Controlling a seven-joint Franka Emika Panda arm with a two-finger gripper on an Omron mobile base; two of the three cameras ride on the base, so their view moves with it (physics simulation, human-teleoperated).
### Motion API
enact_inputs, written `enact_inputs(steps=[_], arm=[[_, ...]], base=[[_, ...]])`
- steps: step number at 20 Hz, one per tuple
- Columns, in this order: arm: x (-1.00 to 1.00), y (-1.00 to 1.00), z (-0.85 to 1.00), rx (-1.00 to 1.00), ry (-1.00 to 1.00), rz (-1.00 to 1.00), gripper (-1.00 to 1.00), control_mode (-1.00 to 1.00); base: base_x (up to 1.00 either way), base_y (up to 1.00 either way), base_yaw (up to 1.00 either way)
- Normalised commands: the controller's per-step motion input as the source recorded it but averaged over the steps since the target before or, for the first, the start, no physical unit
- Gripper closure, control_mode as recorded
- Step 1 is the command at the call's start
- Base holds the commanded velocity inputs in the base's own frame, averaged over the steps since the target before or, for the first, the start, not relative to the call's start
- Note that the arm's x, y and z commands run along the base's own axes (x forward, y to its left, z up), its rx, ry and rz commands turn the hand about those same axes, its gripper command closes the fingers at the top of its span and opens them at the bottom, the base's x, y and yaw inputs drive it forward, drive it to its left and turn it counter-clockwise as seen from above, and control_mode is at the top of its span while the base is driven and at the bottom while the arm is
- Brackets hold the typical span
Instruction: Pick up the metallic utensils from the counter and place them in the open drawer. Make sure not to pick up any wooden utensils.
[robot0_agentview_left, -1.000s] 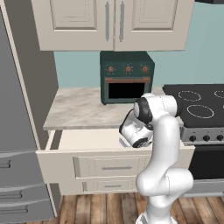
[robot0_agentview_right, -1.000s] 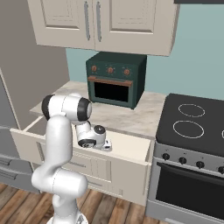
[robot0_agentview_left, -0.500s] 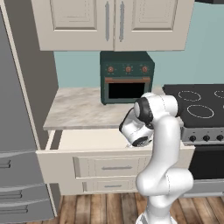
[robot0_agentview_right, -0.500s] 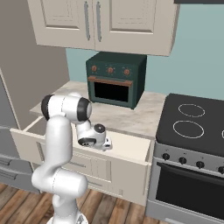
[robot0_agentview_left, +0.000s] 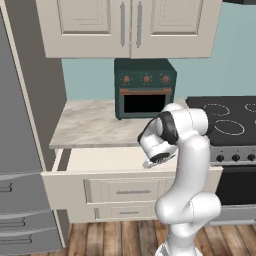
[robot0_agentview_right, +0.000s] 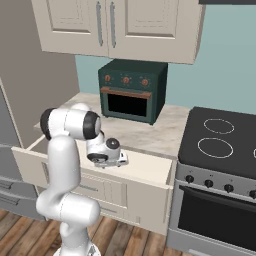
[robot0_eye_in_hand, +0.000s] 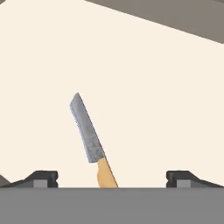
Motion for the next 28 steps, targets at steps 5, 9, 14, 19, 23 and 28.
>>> enact_inputs(steps=[5,9,14,19,23,28], arm=[[-0.06,0.00,0.42,0.00,-0.10,0.00,-1.00,-1.00],[0.00,0.00,0.46,0.00,-0.12,-0.02,-1.00,-1.00],[-0.02,0.00,0.52,0.01,-0.05,-0.03,-1.00,-1.00],[-0.16,0.00,0.39,0.00,0.02,0.00,-1.00,-1.00],[-0.23,0.00,0.41,0.00,0.02,0.00,-1.00,-1.00],[-0.13,0.00,0.85,0.00,0.00,0.00,-1.00,-1.00]], base=[[0.00,0.00,0.00],[0.00,0.00,0.00],[0.00,0.00,0.00],[0.00,0.00,0.00],[0.00,0.00,0.00],[0.00,0.00,0.00]])
